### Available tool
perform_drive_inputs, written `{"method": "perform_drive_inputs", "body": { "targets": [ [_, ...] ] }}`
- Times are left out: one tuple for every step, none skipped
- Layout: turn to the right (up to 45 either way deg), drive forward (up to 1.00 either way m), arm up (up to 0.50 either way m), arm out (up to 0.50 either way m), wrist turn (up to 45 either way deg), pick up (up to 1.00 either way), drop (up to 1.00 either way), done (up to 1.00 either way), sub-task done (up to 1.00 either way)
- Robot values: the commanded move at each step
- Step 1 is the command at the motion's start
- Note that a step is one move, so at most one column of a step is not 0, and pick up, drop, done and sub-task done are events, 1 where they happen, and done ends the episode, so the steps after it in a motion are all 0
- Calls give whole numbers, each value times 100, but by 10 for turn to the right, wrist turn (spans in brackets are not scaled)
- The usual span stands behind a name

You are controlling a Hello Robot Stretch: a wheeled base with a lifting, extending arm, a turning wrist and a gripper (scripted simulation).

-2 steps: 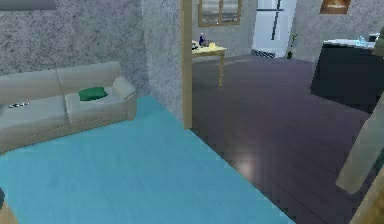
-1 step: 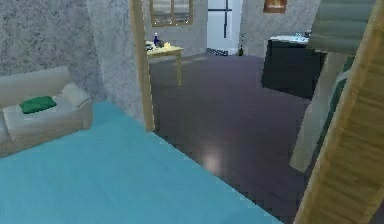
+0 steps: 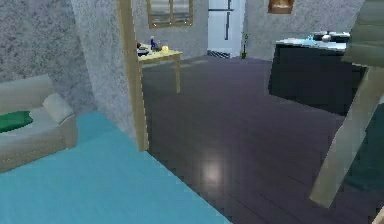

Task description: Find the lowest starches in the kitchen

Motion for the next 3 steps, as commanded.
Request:
{"method": "perform_drive_inputs", "body": {
  "targets": [
    [-330, 0, 0, 0, 0, 0, 0, 0, 0],
    [-30, 0, 0, 0, 0, 0, 0, 0, 0],
    [0, 15, 0, 0, 0, 0, 0, 0, 0]
  ]
}}
